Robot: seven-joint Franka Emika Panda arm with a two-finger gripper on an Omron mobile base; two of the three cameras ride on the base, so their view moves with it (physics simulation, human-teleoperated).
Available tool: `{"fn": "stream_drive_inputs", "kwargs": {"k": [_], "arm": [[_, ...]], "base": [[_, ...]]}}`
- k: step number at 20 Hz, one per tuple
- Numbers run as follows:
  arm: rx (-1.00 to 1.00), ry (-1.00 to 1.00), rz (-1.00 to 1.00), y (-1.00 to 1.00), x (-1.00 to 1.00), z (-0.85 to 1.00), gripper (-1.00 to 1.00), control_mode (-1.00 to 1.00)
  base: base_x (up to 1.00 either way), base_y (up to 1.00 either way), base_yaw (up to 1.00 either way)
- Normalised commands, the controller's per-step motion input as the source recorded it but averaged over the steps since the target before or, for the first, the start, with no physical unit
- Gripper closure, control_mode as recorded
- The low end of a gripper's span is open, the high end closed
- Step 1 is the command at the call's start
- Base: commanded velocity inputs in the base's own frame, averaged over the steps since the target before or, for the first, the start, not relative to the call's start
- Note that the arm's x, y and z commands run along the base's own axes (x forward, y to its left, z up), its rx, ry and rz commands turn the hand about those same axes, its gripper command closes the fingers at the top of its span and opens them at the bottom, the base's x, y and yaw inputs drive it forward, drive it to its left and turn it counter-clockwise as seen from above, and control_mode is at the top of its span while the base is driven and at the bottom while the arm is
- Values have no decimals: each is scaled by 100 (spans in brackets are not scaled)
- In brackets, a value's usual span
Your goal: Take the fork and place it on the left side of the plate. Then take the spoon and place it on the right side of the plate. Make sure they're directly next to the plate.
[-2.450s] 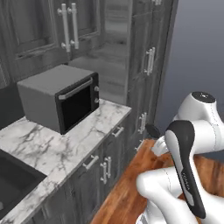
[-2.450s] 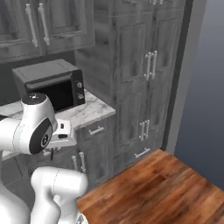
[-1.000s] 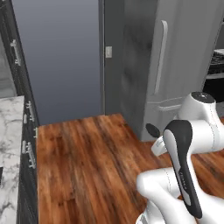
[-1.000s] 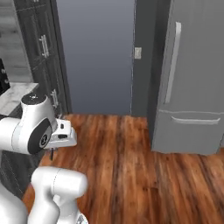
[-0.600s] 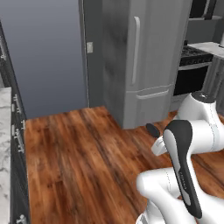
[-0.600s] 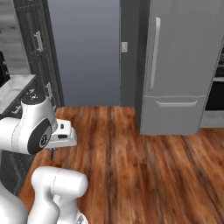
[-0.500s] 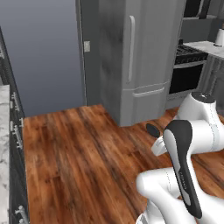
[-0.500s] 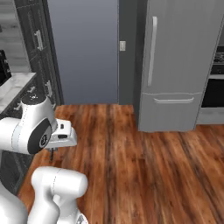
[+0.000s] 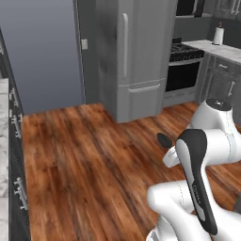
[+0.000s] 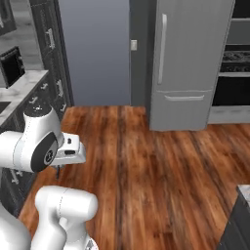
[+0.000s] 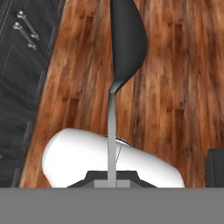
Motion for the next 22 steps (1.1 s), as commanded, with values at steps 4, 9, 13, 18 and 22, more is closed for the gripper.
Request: {"fn": "stream_drive_inputs", "kwargs": {"k": [4,9,13,18,22], "arm": [[0,0,0,0,0,0,100,100],[0,0,0,0,0,0,100,100],[0,0,0,0,0,0,100,100],[0,0,0,0,0,0,100,100],[0,0,0,0,0,0,100,100]], "base": [[-98,-43,0],[-98,-45,-2],[-98,-48,-3],[-95,-58,-6],[-81,-65,-9]]}}
